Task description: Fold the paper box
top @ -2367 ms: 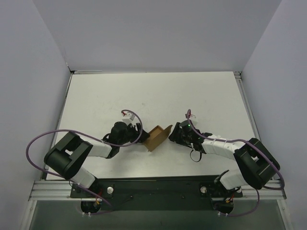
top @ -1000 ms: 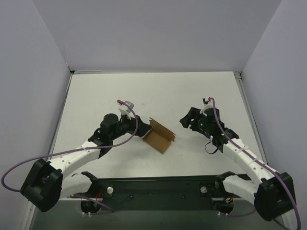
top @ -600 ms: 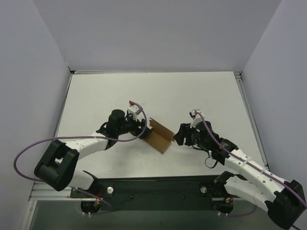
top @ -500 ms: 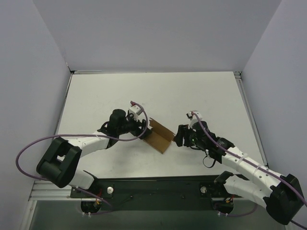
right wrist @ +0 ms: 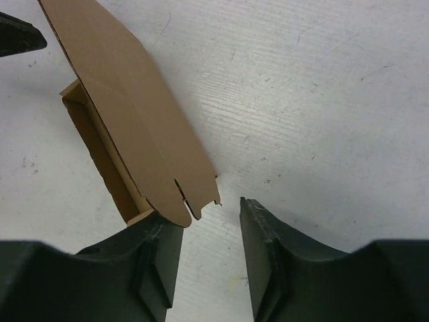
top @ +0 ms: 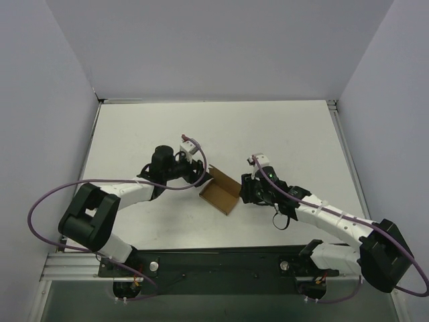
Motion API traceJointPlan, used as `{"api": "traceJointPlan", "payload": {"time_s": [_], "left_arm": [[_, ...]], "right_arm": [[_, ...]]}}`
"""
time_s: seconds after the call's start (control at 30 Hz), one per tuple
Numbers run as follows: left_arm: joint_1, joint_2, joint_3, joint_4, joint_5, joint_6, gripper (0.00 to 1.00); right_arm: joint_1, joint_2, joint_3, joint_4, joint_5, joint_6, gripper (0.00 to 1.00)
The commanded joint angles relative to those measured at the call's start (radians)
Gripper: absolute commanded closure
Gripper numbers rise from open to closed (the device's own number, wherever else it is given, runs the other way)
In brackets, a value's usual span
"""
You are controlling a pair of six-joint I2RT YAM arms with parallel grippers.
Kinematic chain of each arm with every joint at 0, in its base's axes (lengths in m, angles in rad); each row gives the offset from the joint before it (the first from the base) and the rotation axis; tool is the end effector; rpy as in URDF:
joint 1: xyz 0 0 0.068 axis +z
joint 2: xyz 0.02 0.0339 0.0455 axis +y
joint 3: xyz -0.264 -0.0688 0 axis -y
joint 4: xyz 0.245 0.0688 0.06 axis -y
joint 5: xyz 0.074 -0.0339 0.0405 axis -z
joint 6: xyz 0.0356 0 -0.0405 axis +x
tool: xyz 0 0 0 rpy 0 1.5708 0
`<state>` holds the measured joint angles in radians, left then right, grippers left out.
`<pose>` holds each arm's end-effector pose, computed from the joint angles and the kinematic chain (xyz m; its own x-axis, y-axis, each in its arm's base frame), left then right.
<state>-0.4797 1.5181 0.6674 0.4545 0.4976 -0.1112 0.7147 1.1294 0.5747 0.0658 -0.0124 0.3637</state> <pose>0.2671 -0.1581 0.1919 -0.4286 0.1131 -0.8964 0.7533 0.5925 -0.2854 0.1839 0.1601 0.2227 -0.5676 -0.0216 -0.8230 -0.4940 0.8086 0.3195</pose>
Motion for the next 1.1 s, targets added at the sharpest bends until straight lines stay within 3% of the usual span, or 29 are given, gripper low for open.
{"api": "traceJointPlan", "payload": {"time_s": [0.0,0.4,0.77,1.07], "left_arm": [[0.02,0.03,0.063,0.069,0.102,0.028,0.22],[0.02,0.12,0.123,0.056,0.128,0.062,0.29],[0.018,0.134,0.121,0.067,0.141,0.061,0.57],[0.01,0.14,0.113,0.098,0.141,0.042,0.63]], "right_arm": [[0.003,0.052,0.053,0.051,0.034,-0.026,0.65],[0.005,0.09,0.06,0.069,0.038,-0.039,0.73],[0.005,0.116,0.066,0.094,0.046,-0.049,0.85],[0.005,0.132,0.08,0.095,0.06,-0.063,0.9]]}}
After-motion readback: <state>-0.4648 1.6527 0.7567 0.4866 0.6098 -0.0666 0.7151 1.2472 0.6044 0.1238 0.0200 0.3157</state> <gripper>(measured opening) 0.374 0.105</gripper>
